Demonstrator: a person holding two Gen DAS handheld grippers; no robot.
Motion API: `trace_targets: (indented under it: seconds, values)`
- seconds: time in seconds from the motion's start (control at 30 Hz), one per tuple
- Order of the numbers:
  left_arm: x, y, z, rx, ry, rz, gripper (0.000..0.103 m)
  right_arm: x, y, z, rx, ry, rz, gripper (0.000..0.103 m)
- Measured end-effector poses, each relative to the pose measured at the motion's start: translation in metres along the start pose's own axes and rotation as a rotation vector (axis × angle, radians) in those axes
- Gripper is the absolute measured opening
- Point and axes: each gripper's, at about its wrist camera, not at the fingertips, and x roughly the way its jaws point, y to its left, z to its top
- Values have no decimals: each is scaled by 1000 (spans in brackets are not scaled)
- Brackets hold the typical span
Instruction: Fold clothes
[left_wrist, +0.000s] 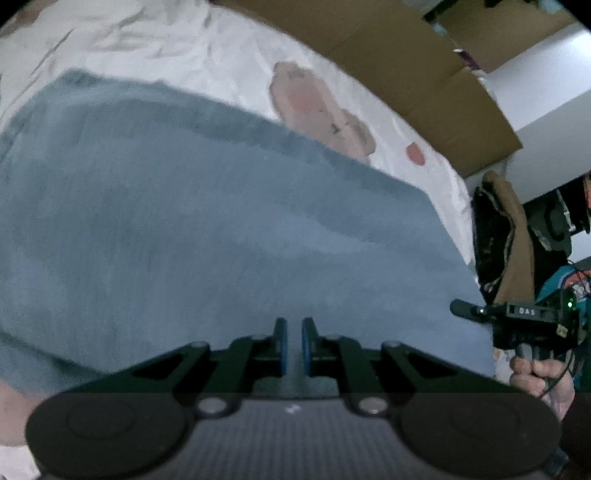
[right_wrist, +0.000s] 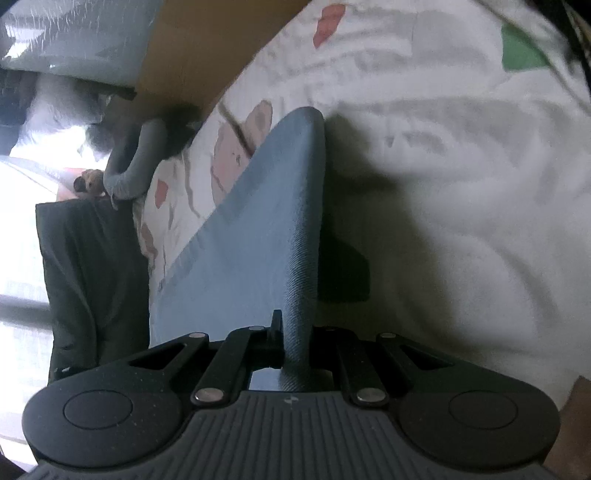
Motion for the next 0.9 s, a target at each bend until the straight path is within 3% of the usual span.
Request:
trace_targets:
  seconds: [0.1, 0.27, 0.4, 0.6, 0.87, 0.9]
  values:
    - [2, -8, 3, 6, -5, -28, 7, -12, 2, 5, 17, -21, 3, 5]
    - [24, -18, -5, 47, 53, -38, 7, -21, 7, 9, 2, -22, 6, 5]
    - [34, -14, -22, 37, 111, 7, 2, -18, 10, 11, 10, -2, 21, 5]
    - [32, -4, -44, 56, 202, 55, 2, -17, 21, 13, -12, 27, 49, 7]
    - [8, -11, -32, 74, 175, -7, 2, -15, 19, 13, -3, 28, 37, 10]
    - [7, -12, -28, 75, 164, 1, 2, -14, 19, 14, -3, 27, 37, 15]
